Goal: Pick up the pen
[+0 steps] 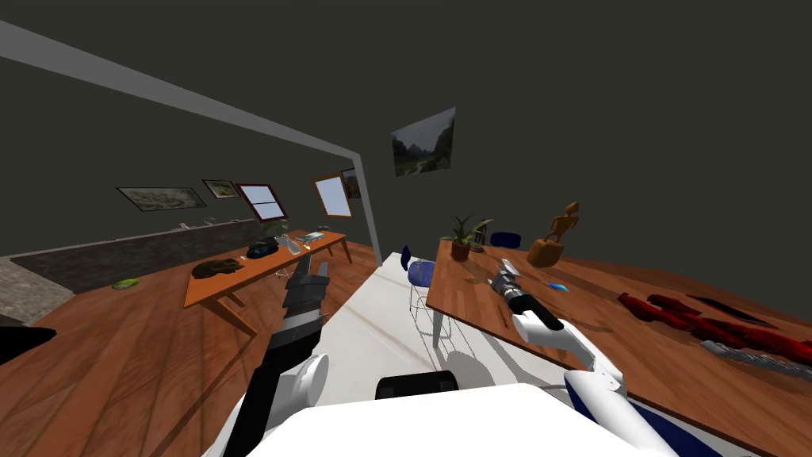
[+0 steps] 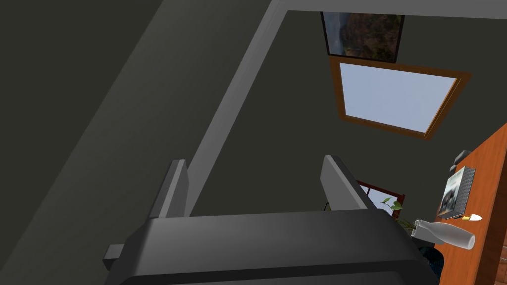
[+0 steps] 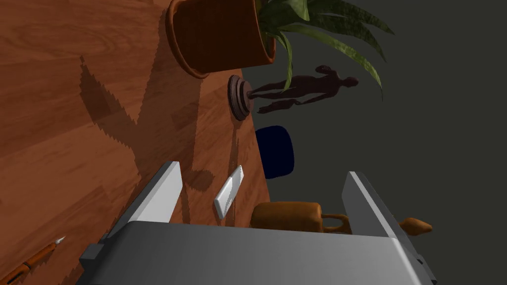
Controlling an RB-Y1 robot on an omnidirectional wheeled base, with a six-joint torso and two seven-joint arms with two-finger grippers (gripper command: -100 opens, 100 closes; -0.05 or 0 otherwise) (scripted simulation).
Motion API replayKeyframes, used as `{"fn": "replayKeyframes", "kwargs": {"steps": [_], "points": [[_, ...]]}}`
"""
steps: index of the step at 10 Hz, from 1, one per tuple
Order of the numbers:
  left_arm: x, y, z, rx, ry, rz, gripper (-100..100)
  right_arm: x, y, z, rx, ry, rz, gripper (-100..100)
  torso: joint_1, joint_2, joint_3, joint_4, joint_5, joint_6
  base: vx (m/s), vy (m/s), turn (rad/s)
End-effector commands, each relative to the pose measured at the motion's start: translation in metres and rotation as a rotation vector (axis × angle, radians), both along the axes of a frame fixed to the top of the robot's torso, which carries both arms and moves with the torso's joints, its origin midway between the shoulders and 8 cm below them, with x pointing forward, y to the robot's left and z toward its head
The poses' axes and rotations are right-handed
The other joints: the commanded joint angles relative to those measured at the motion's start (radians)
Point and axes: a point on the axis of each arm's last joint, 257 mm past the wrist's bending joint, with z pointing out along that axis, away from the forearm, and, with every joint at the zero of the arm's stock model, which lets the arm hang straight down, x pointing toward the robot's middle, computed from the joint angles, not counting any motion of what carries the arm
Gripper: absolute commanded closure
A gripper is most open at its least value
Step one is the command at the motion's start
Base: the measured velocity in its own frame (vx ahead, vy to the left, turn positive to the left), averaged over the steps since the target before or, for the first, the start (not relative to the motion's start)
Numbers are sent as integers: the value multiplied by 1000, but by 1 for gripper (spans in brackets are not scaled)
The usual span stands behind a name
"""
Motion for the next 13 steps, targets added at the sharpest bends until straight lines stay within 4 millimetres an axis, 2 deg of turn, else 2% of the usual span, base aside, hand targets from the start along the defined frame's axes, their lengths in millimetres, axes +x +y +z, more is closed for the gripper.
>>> {"fn": "replayKeyframes", "kwargs": {"steps": [1, 2, 4, 5, 6, 7, 9, 10, 11, 12, 13], "points": [[0, 0, 0, 0, 0, 0, 0, -4, -11, -16, 38, 38, -31, -100, 0, 0, 0, 0, 0, 0, 16, 55, 15], [0, 0, 0, 0, 0, 0, 0, -4, -27, -20, 88, 51, -68, -100, -1, 0, 0, 0, 0, 0, 16, 51, 36], [0, 0, 0, 0, 0, 0, 0, -9, -32, -36, 100, 85, -83, -100, -2, 0, 0, 0, 0, 0, 12, 30, 11], [0, 0, 0, 0, 0, 0, 0, -11, -49, -45, 157, 109, -128, -100, -3, 0, 0, 0, -1, 0, 16, 33, 38], [0, 0, 0, 0, 0, 0, 0, -16, -52, -56, 164, 129, -138, -100, -3, 0, 0, 0, -1, 0, 17, 35, 19], [0, 0, 0, 0, 0, 0, 0, -17, -67, -60, 219, 140, -181, -100, -2, 0, 0, 0, 0, 0, 19, 51, 32], [0, 0, 0, 0, 0, 0, 0, -24, -71, -75, 230, 171, -196, -100, -2, 0, 0, 0, 0, 0, 14, 28, 5], [0, 0, 0, 0, 0, 0, 0, -27, -85, -81, 291, 188, -243, -100, -3, 0, 0, 0, -1, 0, 16, 22, 35], [0, 0, 0, 0, 0, 0, 0, -33, -87, -93, 299, 210, -256, -100, -3, 0, 0, 0, -1, 0, 17, 21, 18], [0, 0, 0, 0, 0, 0, 0, -35, -100, -95, 356, 212, -299, -100, -3, 0, 0, 0, -1, 0, 17, 29, 29], [0, 0, 0, 0, 0, 0, 0, -44, -102, -110, 369, 246, -317, -100, -3, 0, 0, 0, 0, 0, 19, 24, 12]]}}
